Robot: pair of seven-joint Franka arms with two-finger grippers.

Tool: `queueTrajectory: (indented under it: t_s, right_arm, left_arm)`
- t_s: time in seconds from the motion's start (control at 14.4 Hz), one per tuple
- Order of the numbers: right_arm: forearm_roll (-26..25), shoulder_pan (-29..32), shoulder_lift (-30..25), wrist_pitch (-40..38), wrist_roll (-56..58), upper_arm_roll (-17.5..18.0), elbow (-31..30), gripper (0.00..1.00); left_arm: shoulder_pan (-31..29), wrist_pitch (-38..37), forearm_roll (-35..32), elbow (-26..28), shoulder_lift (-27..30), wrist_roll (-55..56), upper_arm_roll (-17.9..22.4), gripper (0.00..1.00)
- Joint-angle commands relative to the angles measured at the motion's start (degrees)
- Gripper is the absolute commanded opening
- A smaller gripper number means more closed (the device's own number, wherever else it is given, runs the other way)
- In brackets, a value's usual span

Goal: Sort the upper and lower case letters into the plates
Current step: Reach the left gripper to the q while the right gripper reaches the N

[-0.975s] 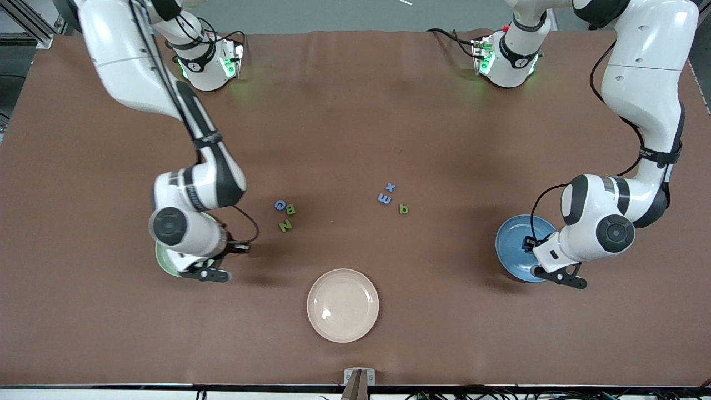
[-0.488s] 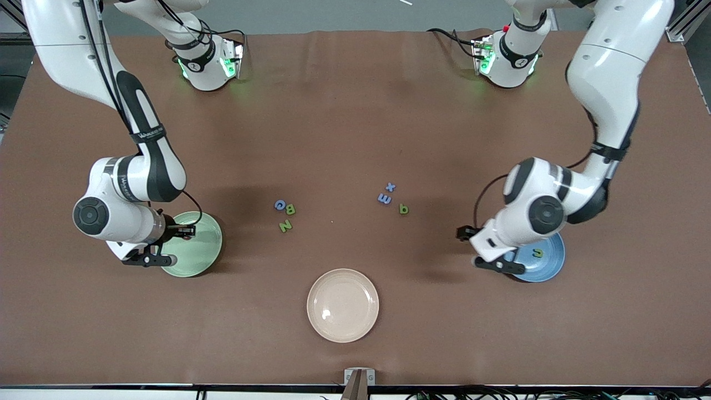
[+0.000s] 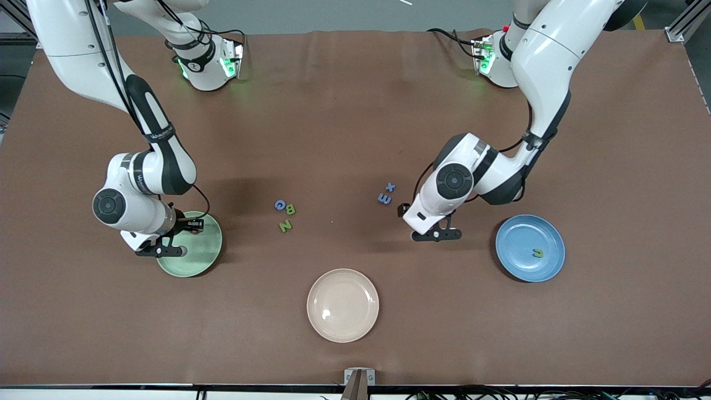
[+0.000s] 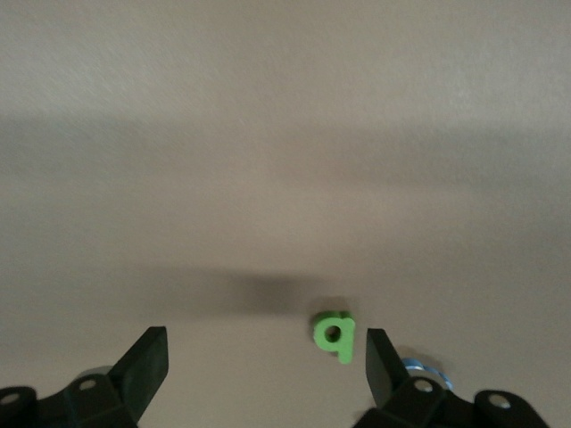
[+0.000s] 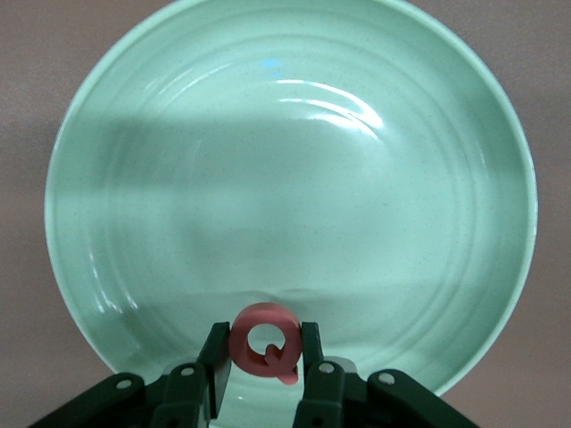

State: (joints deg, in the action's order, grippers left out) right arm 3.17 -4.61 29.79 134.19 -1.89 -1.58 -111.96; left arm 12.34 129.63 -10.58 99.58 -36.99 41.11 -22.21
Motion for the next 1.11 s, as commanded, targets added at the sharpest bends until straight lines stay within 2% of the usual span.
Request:
queueTrajectory:
  t_s: [0.0, 0.07, 0.28, 0.49, 0.63, 0.84, 1.04]
  right_arm:
    - [-0.3, 0.1, -2.0, 0.5, 0.0, 0.3, -1.5, 0.92]
    - [-0.3, 0.0, -2.1, 0.4, 0.0, 0.4, -1.2, 1.0]
    - [0.2, -1.2, -2.2, -0.9, -1.4, 0.6, 0.2, 1.0]
    - [0.3, -4.3, -2.2, -3.5, -7.4, 0.7, 3.2, 1.0]
    - [0.3, -8.2, -2.2, -4.4, -15.9, 0.7, 5.2, 1.0]
    - [0.3, -13.7, -0.4, -2.8, -26.1, 0.7, 7.3, 1.0]
    - [0.3, -17.7, 2.5, 2.6, -34.1, 0.6, 7.4, 1.0]
  left_arm:
    - [0.9, 6.6, -2.2, 5.0, 1.6, 4.7, 0.6, 0.94]
    - [0.9, 8.1, -4.6, 5.4, 1.1, 6.6, 0.5, 0.94]
    - [2.0, 8.4, -10.0, 5.2, -0.4, 12.7, 0.3, 0.89]
    - [2.2, 8.4, -10.1, 5.0, -0.8, 13.6, 0.2, 0.85]
    - [3.2, 8.6, -10.0, 4.6, -1.2, 14.2, 0.2, 0.83]
    - [3.3, 10.4, -10.1, 4.6, -2.0, 15.6, 0.2, 0.81]
    - [4.4, 10.5, -10.2, 4.6, -2.7, 15.7, 0.3, 0.79]
